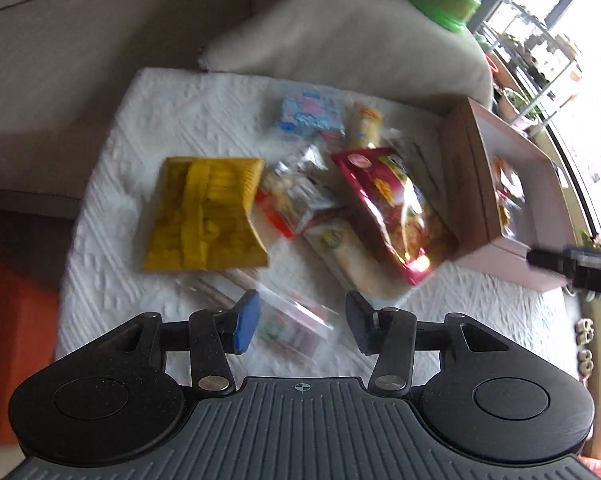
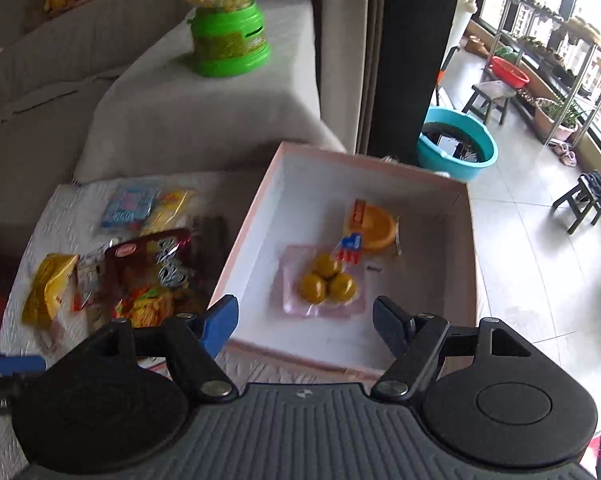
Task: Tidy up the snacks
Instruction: 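Lower the mooncake into the pink box and open the right tool, then grasp the clear pastry packet with the left tool while the right reaches toward the rice cracker bag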
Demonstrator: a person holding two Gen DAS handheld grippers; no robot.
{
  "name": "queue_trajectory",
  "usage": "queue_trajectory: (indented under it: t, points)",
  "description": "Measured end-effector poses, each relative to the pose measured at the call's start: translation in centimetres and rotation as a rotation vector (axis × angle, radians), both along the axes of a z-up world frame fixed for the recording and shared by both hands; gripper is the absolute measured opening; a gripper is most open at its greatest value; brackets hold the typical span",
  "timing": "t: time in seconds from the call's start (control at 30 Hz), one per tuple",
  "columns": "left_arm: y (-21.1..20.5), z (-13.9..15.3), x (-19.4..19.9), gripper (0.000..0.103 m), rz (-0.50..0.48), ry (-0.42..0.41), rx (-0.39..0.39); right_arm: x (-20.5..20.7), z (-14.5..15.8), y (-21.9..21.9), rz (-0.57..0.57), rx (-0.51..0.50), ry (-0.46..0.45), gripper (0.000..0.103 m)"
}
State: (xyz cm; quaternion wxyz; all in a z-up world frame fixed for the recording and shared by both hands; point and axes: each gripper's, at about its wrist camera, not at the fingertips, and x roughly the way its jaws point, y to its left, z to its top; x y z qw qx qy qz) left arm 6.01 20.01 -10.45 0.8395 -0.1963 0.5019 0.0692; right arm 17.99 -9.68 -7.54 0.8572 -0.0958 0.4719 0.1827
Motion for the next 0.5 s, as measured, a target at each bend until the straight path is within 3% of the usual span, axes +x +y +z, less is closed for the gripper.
queue_trajectory:
  t: [0.13, 0.3, 0.4, 0.5]
  points:
    - [4.3, 0.1, 1.6, 0.052, 0.1, -0.003, 0.045, -4.3, -2.3, 2.4, 0.022, 0.016, 0.093, 0.075]
    - [8.2, -0.6, 4.2, 0.052, 0.182, -0.029, 0.028, -7.4, -3.8, 5.8, 0.043, 0.029, 0.158, 0.075]
    - [8.4, -1.7, 6.2, 0.052, 0.104, 0.0, -0.013, -8.3, -4.1, 7.5, 0.047, 0.017, 0.155, 0.075]
    - [6.8, -2.7, 7.3, 0.054, -0.038, 0.047, 0.064, -8.4, -4.4, 8.7, 0.044, 0.018, 0.162, 0.075]
